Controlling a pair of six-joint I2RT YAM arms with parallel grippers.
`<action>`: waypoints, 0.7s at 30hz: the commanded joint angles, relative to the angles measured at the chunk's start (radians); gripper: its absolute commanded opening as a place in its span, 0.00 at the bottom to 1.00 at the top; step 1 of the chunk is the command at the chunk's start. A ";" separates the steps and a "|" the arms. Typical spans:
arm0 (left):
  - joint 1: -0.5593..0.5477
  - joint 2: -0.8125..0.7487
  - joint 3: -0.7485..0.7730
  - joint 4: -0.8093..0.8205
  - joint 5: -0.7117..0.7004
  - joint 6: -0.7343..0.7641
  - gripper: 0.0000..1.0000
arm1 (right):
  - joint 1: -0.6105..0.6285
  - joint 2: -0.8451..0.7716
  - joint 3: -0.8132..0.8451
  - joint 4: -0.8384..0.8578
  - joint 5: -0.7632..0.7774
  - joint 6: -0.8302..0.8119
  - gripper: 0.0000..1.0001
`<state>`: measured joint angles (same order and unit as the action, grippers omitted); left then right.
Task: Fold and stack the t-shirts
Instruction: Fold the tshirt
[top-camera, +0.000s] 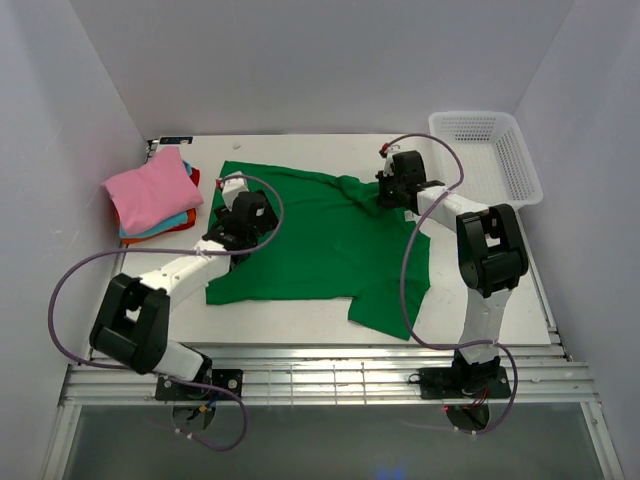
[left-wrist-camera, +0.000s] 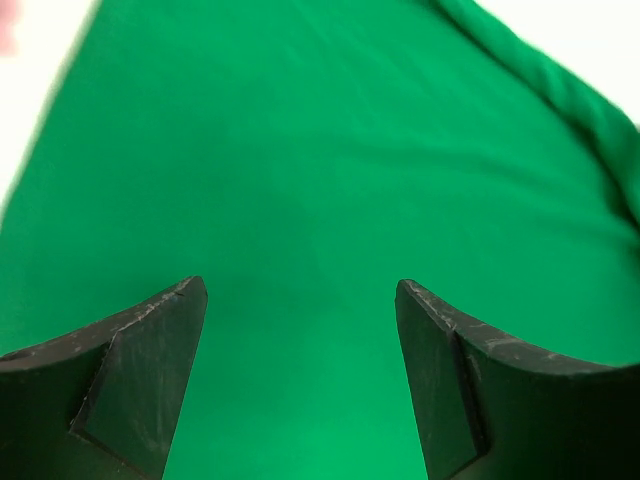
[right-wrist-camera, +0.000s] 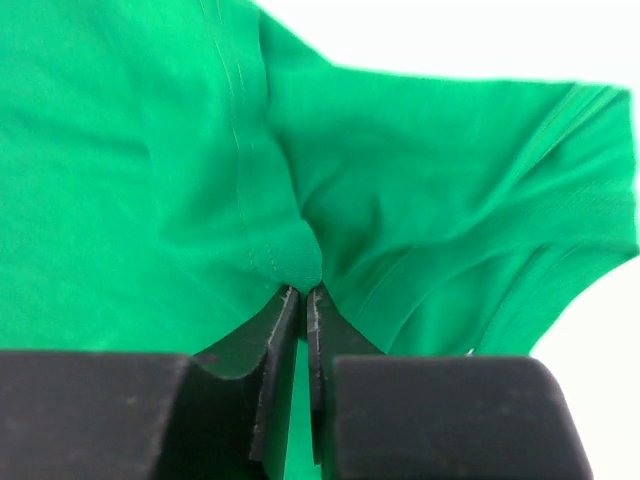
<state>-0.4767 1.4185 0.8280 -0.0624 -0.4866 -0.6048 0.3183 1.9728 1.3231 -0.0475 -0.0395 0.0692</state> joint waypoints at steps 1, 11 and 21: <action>0.096 0.081 0.121 -0.028 -0.029 0.026 0.87 | -0.008 -0.032 0.117 -0.054 0.035 -0.035 0.09; 0.213 0.499 0.564 -0.128 -0.128 0.115 0.87 | -0.038 0.113 0.416 -0.126 0.118 -0.115 0.08; 0.303 0.746 0.786 -0.022 -0.167 0.169 0.86 | -0.050 0.282 0.646 -0.144 0.147 -0.183 0.08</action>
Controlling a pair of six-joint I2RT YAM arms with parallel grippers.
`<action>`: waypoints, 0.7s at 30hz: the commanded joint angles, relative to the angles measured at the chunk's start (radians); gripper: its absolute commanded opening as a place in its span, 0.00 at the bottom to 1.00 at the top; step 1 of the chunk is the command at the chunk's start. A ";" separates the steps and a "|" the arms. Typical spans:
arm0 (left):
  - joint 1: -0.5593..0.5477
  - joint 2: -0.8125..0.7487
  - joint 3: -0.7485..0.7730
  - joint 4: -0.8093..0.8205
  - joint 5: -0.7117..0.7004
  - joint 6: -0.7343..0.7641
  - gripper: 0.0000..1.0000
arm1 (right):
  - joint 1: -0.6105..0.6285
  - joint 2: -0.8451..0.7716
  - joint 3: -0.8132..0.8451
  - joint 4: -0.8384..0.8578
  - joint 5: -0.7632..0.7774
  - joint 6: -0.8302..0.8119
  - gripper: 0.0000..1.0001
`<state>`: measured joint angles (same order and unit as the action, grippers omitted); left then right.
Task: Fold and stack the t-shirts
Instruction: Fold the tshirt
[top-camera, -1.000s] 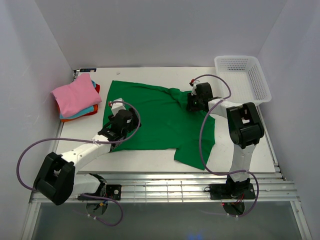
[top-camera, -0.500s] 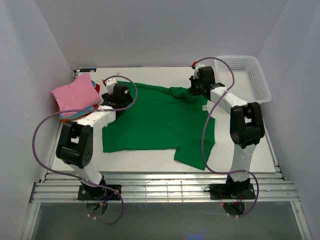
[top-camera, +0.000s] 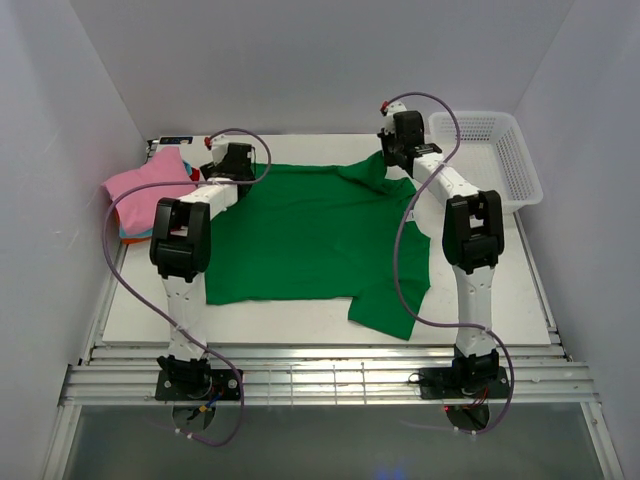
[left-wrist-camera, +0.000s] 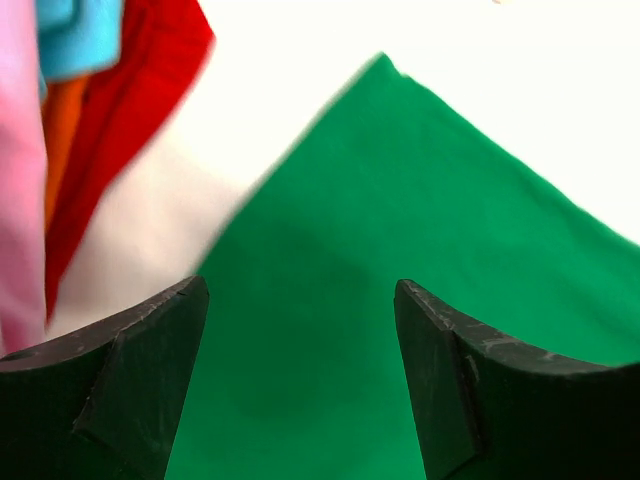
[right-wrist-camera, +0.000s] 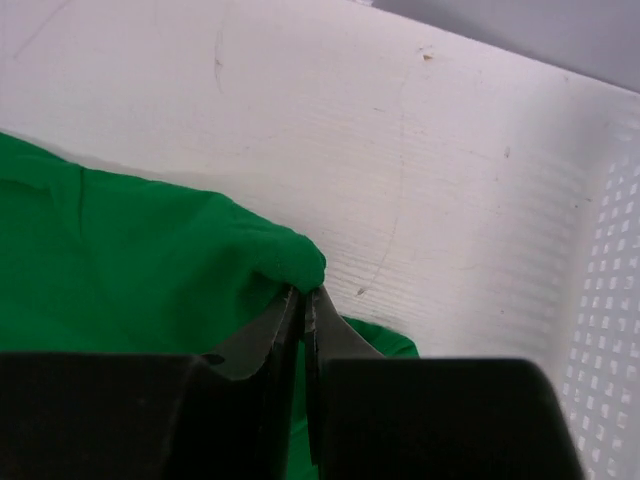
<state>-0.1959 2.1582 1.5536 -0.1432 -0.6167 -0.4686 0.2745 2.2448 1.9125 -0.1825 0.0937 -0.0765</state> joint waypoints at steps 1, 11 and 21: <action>0.024 0.020 0.071 0.076 -0.043 0.054 0.85 | -0.008 0.021 0.066 -0.011 0.003 -0.039 0.08; 0.024 0.189 0.244 0.284 -0.020 0.189 0.84 | -0.009 0.041 0.082 0.002 -0.028 -0.068 0.08; 0.024 0.371 0.477 0.290 -0.043 0.269 0.84 | -0.012 0.047 0.099 0.002 -0.017 -0.086 0.08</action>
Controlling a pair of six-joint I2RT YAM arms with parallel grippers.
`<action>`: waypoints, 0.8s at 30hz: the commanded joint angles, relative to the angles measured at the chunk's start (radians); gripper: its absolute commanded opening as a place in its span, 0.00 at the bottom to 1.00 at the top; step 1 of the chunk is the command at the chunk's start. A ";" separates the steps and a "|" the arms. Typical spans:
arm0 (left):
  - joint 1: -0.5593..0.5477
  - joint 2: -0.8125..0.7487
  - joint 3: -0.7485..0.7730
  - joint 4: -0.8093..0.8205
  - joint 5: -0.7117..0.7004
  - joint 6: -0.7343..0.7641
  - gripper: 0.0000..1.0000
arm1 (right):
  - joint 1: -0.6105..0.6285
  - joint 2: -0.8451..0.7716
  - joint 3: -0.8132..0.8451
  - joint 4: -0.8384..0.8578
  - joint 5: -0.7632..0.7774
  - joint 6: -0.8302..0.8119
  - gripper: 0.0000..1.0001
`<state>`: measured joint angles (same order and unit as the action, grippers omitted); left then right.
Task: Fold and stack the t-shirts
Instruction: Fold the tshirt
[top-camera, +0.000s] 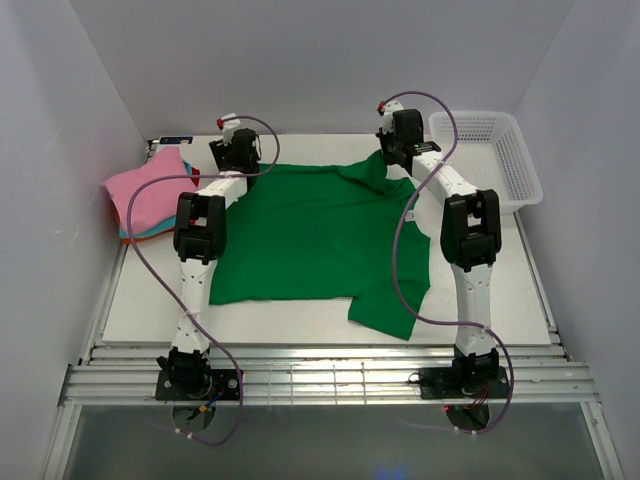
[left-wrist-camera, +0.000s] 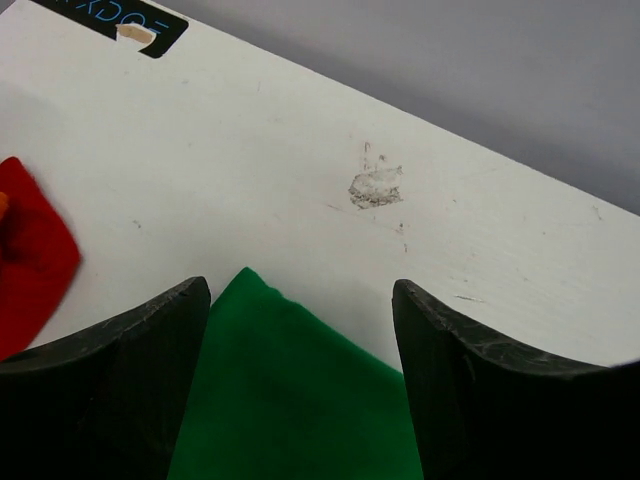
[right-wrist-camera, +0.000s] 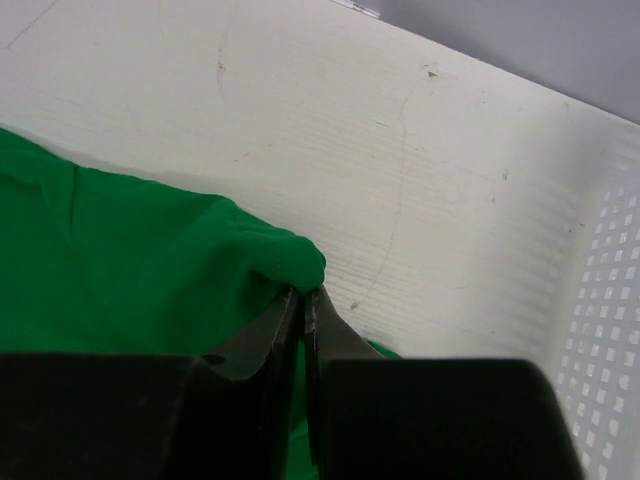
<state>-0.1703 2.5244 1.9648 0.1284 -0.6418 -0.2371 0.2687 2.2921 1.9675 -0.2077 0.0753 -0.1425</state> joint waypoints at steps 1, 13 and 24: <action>-0.001 0.011 0.074 0.019 -0.019 0.044 0.84 | -0.008 -0.003 0.044 0.025 0.001 -0.020 0.08; 0.009 0.073 0.132 0.050 -0.081 0.058 0.83 | -0.022 0.010 0.033 0.025 -0.006 -0.025 0.08; 0.049 0.039 0.094 -0.057 -0.038 -0.002 0.82 | -0.029 0.026 0.022 0.024 -0.012 -0.012 0.08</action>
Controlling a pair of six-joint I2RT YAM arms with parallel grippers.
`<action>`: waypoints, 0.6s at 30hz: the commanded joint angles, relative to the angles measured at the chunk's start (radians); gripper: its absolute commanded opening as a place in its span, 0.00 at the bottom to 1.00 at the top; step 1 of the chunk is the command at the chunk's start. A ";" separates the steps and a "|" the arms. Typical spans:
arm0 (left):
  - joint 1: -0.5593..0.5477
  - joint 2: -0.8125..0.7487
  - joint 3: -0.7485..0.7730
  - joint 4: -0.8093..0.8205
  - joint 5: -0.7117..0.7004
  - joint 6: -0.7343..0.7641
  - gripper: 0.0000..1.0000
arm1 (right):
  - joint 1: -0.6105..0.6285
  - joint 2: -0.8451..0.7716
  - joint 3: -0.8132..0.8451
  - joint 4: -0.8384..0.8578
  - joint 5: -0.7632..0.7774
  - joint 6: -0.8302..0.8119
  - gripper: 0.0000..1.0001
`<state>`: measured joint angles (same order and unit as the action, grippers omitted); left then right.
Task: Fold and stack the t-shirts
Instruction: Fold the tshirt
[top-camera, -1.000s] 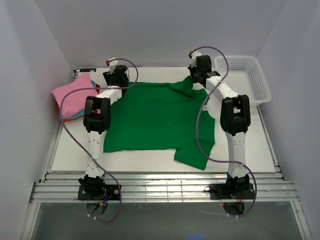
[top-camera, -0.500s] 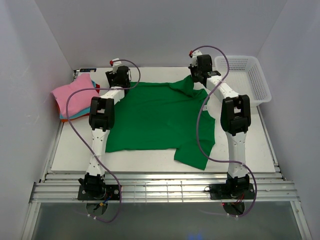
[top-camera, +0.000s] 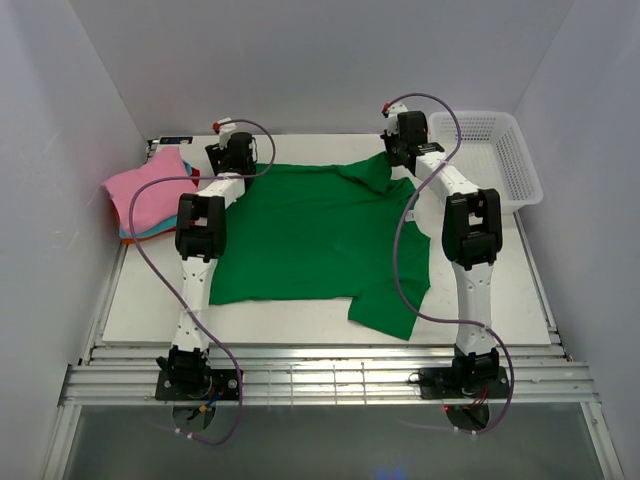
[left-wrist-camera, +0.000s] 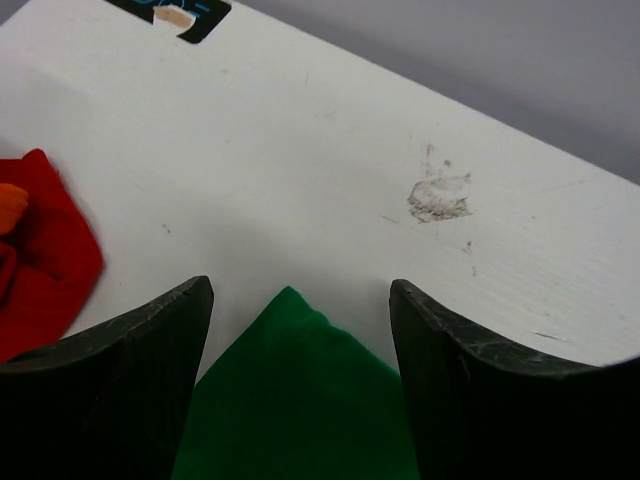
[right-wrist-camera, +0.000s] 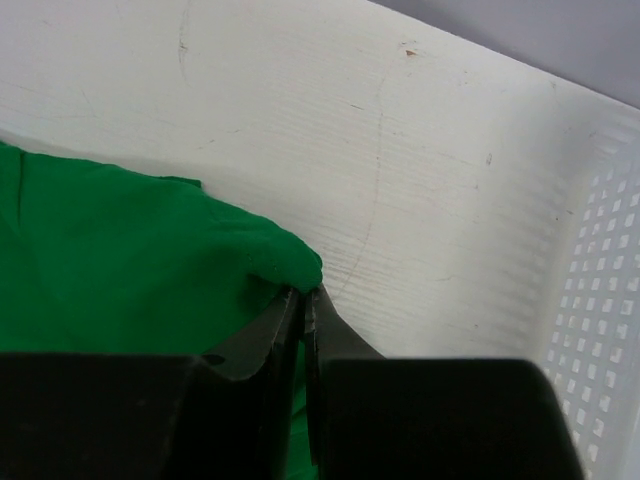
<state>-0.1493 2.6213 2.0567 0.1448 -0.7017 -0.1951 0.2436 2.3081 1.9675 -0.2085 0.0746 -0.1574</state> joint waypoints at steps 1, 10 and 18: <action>0.033 -0.063 -0.003 -0.118 0.036 -0.082 0.82 | -0.004 0.010 0.021 0.024 -0.016 0.004 0.08; 0.079 -0.102 -0.007 -0.312 0.159 -0.199 0.82 | -0.004 0.010 -0.001 0.020 -0.024 0.013 0.08; 0.079 -0.129 0.031 -0.412 0.241 -0.204 0.79 | -0.004 0.004 -0.021 0.020 -0.032 0.019 0.08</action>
<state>-0.0738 2.5664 2.0708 -0.1467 -0.5400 -0.3805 0.2432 2.3123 1.9614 -0.2081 0.0555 -0.1421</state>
